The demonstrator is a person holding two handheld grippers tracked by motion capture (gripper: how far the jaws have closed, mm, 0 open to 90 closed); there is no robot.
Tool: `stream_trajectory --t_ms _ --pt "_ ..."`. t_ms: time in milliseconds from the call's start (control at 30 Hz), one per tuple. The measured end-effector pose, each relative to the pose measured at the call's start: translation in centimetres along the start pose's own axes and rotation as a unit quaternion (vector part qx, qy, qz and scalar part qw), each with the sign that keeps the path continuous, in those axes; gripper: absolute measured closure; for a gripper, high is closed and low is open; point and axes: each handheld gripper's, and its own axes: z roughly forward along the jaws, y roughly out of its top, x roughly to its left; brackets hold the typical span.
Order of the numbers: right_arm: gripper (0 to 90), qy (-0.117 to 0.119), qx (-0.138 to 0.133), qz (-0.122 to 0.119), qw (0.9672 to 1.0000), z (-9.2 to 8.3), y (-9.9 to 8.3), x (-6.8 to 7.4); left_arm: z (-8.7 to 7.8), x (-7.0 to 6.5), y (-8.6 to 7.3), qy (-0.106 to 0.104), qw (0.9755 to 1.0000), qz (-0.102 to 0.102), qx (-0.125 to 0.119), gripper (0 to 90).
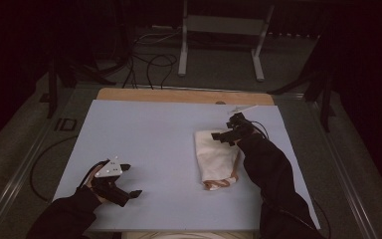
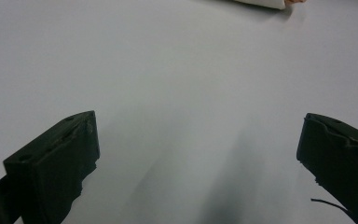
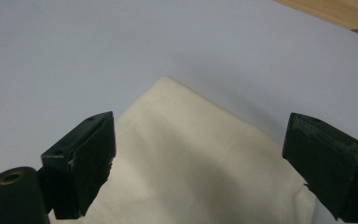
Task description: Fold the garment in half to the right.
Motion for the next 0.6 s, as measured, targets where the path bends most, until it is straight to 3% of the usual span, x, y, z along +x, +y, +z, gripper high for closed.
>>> stream_trajectory --t_ms 267,600 --pt "9.6 0.013 -0.009 -0.009 0.9998 -1.1 -0.6 0.6 -0.1 0.0 0.0 0.002 1.0000 0.001 0.000 0.0" --pt "9.7 0.016 -0.016 -0.025 0.9994 -3.1 -2.7 1.5 -0.1 0.0 0.0 0.003 1.0000 0.002 0.002 0.0"
